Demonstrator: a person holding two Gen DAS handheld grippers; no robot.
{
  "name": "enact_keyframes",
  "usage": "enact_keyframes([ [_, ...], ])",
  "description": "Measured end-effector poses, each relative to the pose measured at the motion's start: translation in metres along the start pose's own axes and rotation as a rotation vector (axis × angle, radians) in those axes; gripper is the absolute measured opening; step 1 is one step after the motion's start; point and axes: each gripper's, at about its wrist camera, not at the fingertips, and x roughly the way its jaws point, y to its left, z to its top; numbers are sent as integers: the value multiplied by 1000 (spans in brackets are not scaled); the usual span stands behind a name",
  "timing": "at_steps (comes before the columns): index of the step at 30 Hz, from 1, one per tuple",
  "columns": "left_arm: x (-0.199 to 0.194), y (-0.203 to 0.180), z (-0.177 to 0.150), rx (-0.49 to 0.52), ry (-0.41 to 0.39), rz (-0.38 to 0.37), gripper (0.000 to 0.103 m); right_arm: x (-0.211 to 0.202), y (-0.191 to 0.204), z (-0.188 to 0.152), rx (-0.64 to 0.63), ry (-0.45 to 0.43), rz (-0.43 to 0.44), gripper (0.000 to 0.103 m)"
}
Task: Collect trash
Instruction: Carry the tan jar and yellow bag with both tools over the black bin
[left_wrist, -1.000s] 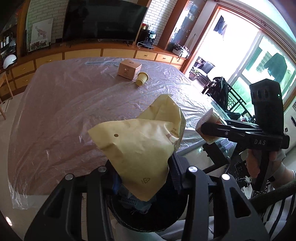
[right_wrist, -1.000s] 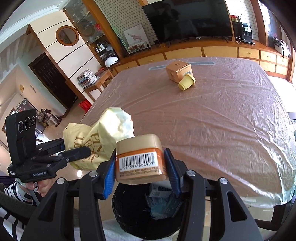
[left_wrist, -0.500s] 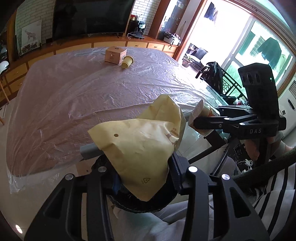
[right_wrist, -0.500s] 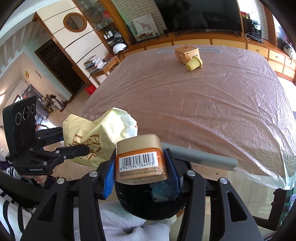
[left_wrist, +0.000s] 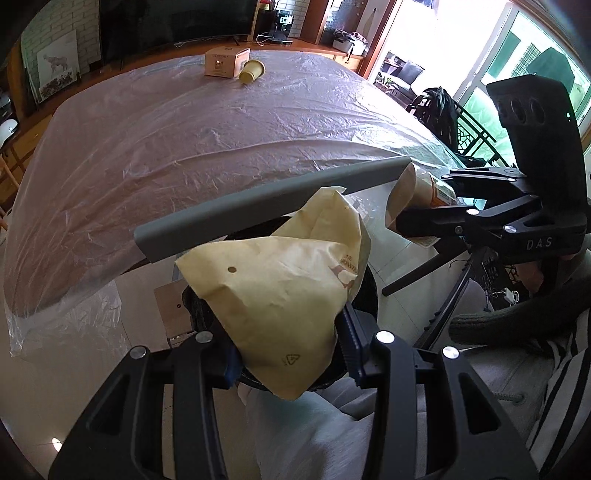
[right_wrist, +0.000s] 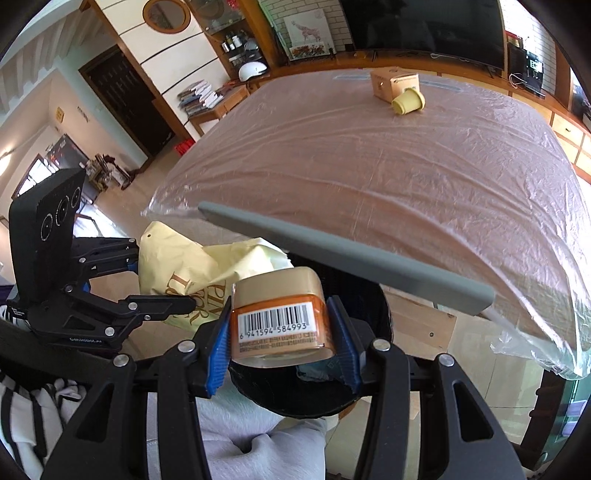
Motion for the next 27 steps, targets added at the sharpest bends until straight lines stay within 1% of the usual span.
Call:
enact_keyframes([
  [8, 14, 0, -10, -6, 40, 50, 44, 20, -2, -11, -13, 35, -16, 48],
  [16, 32, 3, -13, -8, 80, 119, 44, 44, -9, -18, -11, 80, -69, 48],
  [21, 43, 8, -15, -16, 103, 144, 44, 54, -12, -17, 0, 93, -80, 48],
  [27, 55, 15, -19, -22, 123, 157, 44, 66, -14, -18, 6, 112, -85, 48],
])
